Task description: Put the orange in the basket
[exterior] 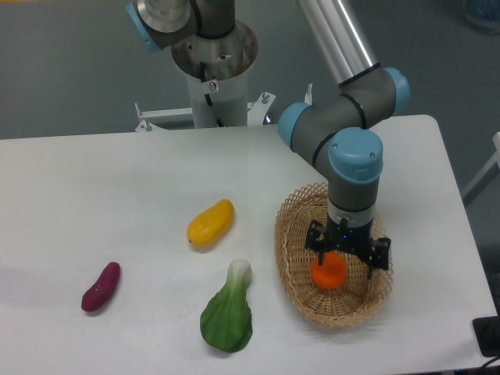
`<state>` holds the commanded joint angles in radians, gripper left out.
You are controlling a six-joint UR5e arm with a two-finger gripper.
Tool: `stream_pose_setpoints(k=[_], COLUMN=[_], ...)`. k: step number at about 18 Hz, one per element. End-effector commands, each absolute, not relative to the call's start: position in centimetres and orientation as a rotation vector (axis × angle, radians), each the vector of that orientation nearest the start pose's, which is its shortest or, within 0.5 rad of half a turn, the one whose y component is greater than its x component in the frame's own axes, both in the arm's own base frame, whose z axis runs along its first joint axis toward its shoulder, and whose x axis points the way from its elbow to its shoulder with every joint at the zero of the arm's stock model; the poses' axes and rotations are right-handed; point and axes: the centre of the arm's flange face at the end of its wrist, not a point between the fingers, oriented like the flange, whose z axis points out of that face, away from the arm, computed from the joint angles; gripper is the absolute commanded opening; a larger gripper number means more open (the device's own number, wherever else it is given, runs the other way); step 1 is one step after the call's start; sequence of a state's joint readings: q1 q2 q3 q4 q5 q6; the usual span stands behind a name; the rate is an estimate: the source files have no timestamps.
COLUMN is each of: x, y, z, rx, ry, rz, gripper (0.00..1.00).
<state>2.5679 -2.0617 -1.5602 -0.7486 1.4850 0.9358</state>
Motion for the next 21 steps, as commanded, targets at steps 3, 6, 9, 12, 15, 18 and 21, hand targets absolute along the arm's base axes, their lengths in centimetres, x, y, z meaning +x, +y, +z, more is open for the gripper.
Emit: stream_pose_setpoints(k=[3, 6, 9, 12, 15, 18, 21], x=[-49.1, -49.4, -49.8, -49.8, -50.0, -49.8, -49.9], y=[48.6, 48.9, 47.8, 47.6, 46.8, 46.6, 46.6], z=[32.6, 35.3, 36.3, 37.6, 37.9, 38.0, 38.1], rx=[-2.825, -2.793, -2.815, -2.841, -2.876, -2.885, -2.885], ry=[-0.061, -0.055, -0.055, 0.017, 0.044, 0.084, 0.084], rz=[0.388, 0.406, 0.379, 0.372, 0.332, 0.324, 0.327], gripper=[1.0, 1.0, 1.0, 1.0, 1.0, 1.0, 1.0])
